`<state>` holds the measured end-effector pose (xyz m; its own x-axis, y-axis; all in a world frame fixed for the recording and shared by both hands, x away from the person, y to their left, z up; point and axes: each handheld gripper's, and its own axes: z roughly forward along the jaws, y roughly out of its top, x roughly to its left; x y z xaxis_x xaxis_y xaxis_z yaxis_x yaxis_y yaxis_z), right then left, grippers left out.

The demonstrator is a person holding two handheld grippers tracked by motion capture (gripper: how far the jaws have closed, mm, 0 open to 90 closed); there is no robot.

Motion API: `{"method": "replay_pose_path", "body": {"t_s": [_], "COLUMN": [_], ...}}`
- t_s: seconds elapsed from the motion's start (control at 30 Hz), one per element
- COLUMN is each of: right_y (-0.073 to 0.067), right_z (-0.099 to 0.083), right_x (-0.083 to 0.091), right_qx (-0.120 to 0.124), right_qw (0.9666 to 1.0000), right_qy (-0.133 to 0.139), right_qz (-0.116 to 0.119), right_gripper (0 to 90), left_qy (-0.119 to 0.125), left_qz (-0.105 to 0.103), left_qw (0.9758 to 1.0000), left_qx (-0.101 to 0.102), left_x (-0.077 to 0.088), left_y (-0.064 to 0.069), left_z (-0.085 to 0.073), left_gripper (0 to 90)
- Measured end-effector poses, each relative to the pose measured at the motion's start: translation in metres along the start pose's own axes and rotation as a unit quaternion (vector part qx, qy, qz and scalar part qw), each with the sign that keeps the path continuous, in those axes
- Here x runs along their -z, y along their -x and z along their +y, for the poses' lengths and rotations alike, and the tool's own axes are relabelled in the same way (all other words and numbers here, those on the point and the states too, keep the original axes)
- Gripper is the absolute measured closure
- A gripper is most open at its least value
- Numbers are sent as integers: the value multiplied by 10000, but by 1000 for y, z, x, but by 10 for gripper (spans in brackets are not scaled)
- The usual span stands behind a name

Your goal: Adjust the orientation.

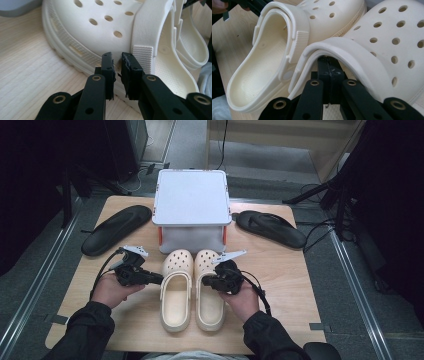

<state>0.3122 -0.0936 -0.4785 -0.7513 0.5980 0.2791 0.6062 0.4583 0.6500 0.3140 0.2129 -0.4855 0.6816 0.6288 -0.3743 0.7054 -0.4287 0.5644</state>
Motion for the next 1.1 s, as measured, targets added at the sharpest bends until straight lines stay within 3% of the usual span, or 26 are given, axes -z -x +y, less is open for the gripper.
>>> {"method": "replay_pose_path", "body": {"t_s": [0.23,0.33,0.5,0.73,0.8,0.93,1.1], "right_y": [-2,-2,-4,-2,0,3,1], "right_z": [0,0,1,1,1,-2,-5], "right_x": [-2,-2,-4,-5,-4,-2,5], "right_qx": [-23,-29,-37,-39,-31,-106,-43], "right_qw": [10000,10000,10000,9999,9999,9999,9998], "right_qy": [32,40,74,109,123,130,181], "right_qz": [17,-1,20,59,60,31,-60], "right_gripper": [900,900,900,900,889,856,775], "left_qy": [6,21,65,8,-9,-1,186], "left_qz": [-203,-161,-199,-422,-349,-417,-376], "left_qw": [9998,9999,9998,9991,9993,9991,9991], "left_qx": [-22,-41,53,104,106,111,31], "left_x": [-3,-3,-3,-3,-2,0,10], "left_y": [4,6,8,8,7,6,8], "left_z": [0,0,-2,-4,-4,-4,0], "left_gripper": [832,843,882,884,851,808,766]}}
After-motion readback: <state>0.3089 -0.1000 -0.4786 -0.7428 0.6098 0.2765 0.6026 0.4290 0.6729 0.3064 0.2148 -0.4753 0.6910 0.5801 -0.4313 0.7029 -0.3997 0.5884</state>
